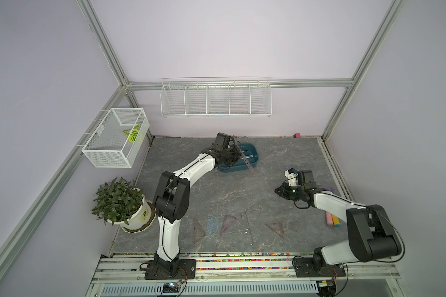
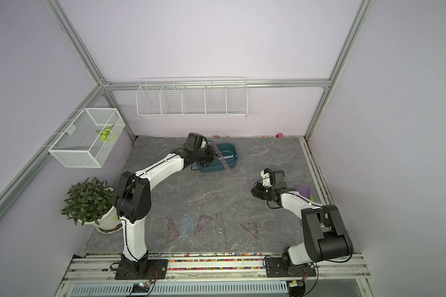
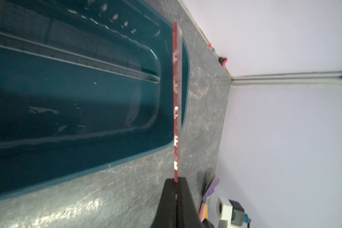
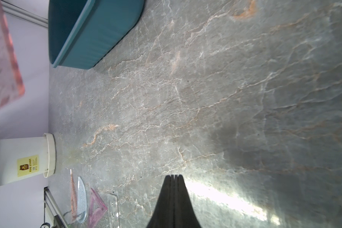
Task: Put the scattered rulers into the storage box
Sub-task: Place the ruler in the storage box.
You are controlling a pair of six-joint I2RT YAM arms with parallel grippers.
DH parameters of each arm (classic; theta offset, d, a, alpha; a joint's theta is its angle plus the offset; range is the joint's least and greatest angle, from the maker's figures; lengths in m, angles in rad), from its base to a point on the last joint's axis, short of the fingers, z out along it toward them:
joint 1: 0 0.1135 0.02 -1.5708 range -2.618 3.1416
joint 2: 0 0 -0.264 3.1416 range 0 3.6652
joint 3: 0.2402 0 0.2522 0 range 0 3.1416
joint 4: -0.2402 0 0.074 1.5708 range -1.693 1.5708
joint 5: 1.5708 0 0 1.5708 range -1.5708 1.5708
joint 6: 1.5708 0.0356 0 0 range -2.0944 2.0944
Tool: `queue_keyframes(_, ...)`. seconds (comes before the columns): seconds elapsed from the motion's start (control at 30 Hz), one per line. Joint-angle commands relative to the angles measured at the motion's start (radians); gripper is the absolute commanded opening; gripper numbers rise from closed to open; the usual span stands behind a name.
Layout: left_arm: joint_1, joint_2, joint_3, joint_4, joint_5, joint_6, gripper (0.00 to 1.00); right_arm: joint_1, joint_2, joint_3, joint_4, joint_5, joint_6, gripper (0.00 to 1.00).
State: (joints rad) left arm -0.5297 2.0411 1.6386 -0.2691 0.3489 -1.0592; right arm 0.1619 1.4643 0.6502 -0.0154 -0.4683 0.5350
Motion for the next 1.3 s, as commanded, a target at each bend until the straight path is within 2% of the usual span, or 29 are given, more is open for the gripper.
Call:
queue_keyframes(0.0,0.021,0.057,0.049,0.072,-0.053,-0.116,0.0,-0.005,-0.027,-0.019,0.024,-0.033,0.012,0.02)
queue_keyframes(0.3,0.033,0.052,0.019,0.095,-0.213,-0.3,0.0,0.01,-0.023,-0.023,0.026,-0.057,0.015,0.02)
queue_keyframes(0.57,0.024,0.088,0.016,0.15,-0.255,-0.408,0.0,0.026,-0.018,-0.023,0.022,-0.078,0.016,0.03)
queue_keyframes(0.8,0.019,0.164,0.049,0.172,-0.217,-0.456,0.0,0.03,-0.031,-0.03,0.015,-0.083,0.015,0.02)
queue_keyframes(1.27,0.01,0.242,0.121,0.169,-0.24,-0.472,0.0,0.033,-0.028,-0.037,0.022,-0.09,0.015,0.02)
